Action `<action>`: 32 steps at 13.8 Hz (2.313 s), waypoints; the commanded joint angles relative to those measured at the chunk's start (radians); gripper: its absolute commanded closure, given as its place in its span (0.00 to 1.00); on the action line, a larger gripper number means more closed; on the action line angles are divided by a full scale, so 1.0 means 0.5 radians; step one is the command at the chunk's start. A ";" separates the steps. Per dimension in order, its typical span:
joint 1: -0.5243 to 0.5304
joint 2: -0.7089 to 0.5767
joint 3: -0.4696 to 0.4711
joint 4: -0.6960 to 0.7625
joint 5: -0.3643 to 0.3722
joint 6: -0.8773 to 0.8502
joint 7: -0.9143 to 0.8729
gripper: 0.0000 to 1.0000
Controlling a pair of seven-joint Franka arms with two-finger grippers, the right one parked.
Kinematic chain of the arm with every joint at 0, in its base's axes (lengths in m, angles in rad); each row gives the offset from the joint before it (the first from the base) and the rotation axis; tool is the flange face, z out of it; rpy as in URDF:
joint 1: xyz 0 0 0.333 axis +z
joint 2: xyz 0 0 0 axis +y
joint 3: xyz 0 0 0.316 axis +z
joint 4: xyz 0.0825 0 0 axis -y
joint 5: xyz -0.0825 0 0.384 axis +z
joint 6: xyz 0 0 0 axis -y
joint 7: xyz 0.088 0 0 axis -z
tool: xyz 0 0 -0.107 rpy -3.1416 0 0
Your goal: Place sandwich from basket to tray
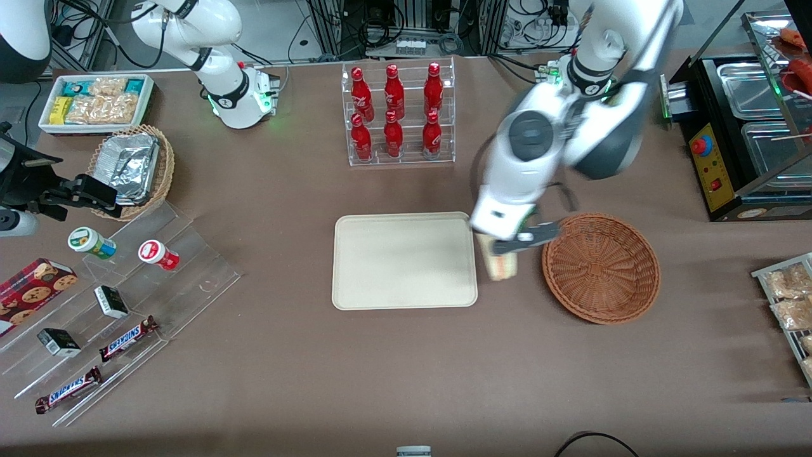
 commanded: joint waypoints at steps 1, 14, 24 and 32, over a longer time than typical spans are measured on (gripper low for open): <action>-0.196 0.428 0.034 0.436 0.023 -0.011 -0.015 1.00; -0.467 0.877 0.037 0.569 0.198 0.302 -0.079 1.00; -0.329 0.473 0.068 0.563 0.180 -0.049 -0.082 0.01; 0.314 -0.187 0.068 0.480 0.162 -0.771 0.419 0.01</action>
